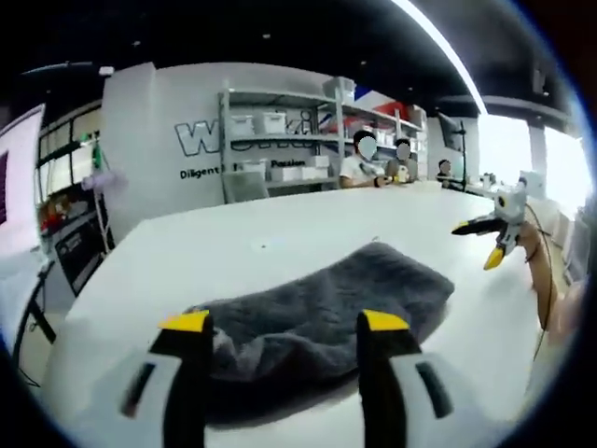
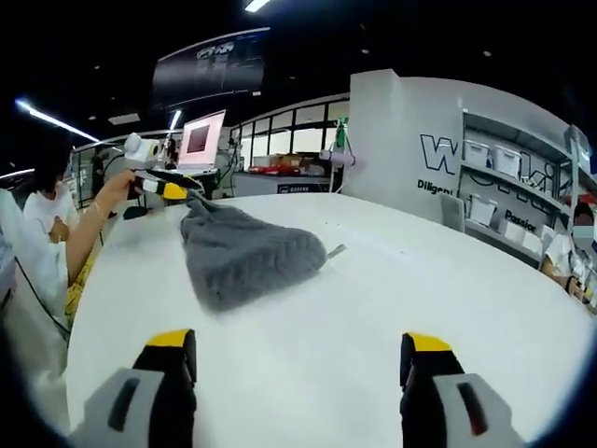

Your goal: Fold the towel on the table until its edges align and the towel forms a compact rectangular stack.

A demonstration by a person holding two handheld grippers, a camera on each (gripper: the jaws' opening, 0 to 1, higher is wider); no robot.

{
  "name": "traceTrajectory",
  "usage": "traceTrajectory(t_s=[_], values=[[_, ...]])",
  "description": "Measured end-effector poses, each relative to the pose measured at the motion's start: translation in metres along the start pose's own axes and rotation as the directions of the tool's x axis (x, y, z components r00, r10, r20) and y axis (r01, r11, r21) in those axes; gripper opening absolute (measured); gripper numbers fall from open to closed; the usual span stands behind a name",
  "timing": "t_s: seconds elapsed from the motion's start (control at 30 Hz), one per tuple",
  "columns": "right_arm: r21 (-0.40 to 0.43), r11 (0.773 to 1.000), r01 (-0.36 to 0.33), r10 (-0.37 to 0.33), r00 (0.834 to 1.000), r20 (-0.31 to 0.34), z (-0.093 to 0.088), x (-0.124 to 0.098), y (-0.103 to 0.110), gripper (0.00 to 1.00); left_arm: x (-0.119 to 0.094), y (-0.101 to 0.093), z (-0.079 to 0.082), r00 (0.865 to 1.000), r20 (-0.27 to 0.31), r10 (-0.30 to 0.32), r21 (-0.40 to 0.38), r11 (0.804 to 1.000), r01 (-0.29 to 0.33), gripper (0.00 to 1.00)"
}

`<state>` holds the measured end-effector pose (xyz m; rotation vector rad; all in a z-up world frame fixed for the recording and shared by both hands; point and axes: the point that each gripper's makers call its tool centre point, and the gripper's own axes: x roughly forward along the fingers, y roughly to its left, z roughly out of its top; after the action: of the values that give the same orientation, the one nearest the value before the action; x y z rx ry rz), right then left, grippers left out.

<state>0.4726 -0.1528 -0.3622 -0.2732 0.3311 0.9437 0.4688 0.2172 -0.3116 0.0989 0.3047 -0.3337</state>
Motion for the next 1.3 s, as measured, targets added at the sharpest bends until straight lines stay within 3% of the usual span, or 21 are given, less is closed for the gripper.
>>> traceTrajectory(t_s=[0.23, 0.63, 0.8, 0.9, 1.1, 1.3], values=[[-0.009, 1.000, -0.005, 0.005, 1.000, 0.000, 0.001, 0.000, 0.003, 0.94, -0.001, 0.023, -0.013, 0.994, -0.049, 0.101, 0.037, 0.994, -0.099, 0.57], [-0.018, 1.000, -0.008, 0.007, 1.000, -0.020, -0.003, 0.002, 0.005, 0.93, -0.008, 0.049, -0.049, 0.980, -0.127, 0.156, -0.006, 0.987, -0.158, 0.45], [-0.024, 1.000, -0.009, 0.008, 0.999, -0.036, -0.006, 0.004, 0.006, 0.93, -0.010, 0.052, -0.057, 0.981, -0.122, 0.149, -0.040, 0.987, -0.155, 0.40], [-0.026, 1.000, -0.010, 0.009, 0.999, -0.037, -0.006, 0.003, 0.007, 0.93, -0.010, 0.055, -0.059, 0.983, -0.114, 0.145, -0.053, 0.987, -0.152, 0.30], [-0.024, 1.000, -0.007, 0.006, 0.999, -0.035, -0.006, 0.002, 0.006, 0.93, -0.007, 0.048, -0.050, 0.996, -0.047, 0.080, -0.121, 0.989, -0.085, 0.14], [-0.027, 1.000, -0.006, 0.005, 0.999, -0.034, -0.005, 0.002, 0.006, 0.96, -0.006, 0.047, -0.046, 0.995, -0.027, 0.096, -0.127, 0.987, -0.099, 0.09]])
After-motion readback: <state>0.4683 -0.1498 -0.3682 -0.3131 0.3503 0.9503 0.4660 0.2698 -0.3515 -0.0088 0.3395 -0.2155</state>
